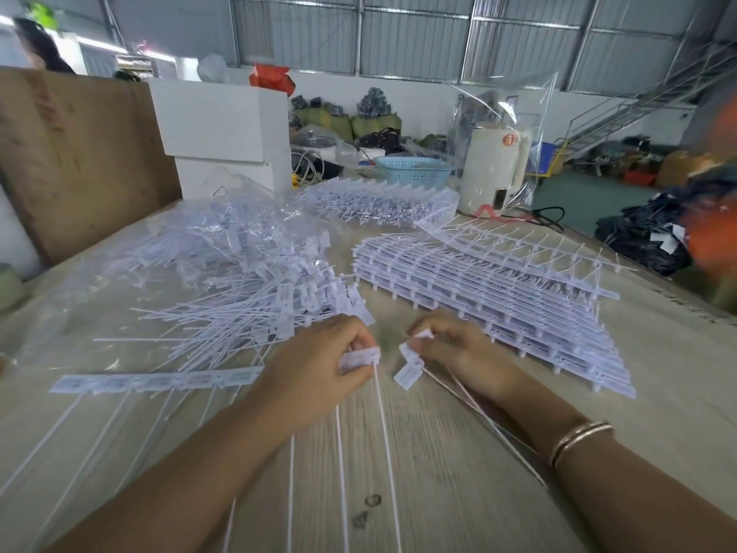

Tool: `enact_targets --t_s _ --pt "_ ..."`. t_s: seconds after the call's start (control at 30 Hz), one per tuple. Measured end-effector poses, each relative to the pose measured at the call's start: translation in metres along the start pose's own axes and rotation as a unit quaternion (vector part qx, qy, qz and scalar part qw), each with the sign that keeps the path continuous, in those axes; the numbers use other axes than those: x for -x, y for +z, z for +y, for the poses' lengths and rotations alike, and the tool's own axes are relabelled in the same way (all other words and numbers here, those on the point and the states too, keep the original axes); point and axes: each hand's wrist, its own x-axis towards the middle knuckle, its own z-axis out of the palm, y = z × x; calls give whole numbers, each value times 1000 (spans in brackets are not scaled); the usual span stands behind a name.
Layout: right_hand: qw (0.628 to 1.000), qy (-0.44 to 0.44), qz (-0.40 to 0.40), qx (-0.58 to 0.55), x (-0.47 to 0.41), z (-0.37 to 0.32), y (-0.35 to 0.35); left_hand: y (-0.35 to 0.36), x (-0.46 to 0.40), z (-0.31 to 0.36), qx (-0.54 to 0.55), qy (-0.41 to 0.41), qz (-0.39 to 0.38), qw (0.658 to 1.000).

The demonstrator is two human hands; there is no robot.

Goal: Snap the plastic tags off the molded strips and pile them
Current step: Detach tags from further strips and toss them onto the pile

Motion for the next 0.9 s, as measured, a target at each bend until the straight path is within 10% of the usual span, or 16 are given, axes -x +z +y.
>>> enact_targets --t_s 0.2,0.9 --pt "993 -22 -26 112 -1 -2 4 2 0 4 -47 -23 -7 999" --pt "999 -23 -29 -29 -3 -13 19 -7 -3 12 -143 -10 -40 989"
